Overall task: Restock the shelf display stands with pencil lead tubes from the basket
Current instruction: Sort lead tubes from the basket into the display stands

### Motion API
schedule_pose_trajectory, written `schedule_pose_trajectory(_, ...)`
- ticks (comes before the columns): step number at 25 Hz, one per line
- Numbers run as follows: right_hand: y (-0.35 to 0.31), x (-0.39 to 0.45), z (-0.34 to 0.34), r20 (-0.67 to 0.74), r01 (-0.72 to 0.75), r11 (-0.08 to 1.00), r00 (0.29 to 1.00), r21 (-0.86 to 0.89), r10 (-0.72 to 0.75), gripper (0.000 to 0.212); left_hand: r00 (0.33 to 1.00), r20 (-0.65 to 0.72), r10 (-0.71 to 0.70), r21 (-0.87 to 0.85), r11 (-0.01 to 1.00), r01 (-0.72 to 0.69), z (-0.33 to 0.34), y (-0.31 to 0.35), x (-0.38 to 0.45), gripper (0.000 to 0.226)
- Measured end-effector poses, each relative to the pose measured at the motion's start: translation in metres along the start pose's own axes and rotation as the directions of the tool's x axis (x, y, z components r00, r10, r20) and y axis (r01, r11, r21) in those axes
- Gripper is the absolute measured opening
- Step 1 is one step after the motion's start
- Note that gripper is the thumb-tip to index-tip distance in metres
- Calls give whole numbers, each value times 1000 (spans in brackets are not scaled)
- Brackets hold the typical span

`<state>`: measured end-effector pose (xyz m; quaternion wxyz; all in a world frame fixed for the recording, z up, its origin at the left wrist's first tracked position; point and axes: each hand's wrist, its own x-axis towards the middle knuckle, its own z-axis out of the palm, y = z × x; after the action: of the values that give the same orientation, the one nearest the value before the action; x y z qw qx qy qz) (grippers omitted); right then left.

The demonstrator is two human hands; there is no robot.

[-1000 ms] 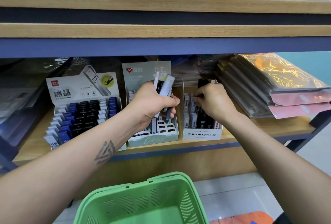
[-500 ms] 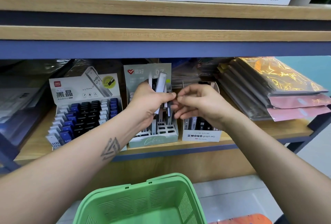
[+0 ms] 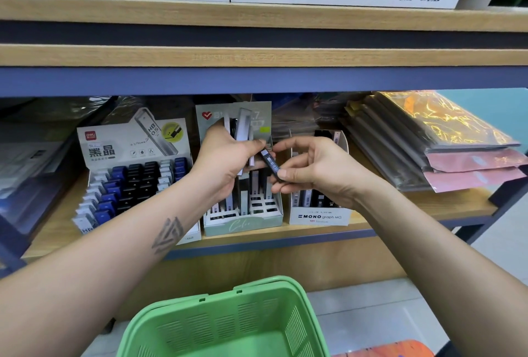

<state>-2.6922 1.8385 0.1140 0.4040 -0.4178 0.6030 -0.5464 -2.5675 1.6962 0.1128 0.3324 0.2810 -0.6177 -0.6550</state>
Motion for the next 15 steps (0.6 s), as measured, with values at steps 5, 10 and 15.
schedule_pose_trajectory(5,5,-1,-5,-30,11,1000,999,-29,-12,46,994,11,111,261,959,-110,-3,-4,3,16)
schedule_pose_trajectory(10,2,-5,-4,-53,75,971,995,-226,-89,45,994,70,84,171,981,-95,1,-5,-4,18)
schedule_pose_trajectory(15,-3,-4,-1,-174,71,843,966,-533,-191,46,995,98,27,10,1000,-29,2,-3,-7,17)
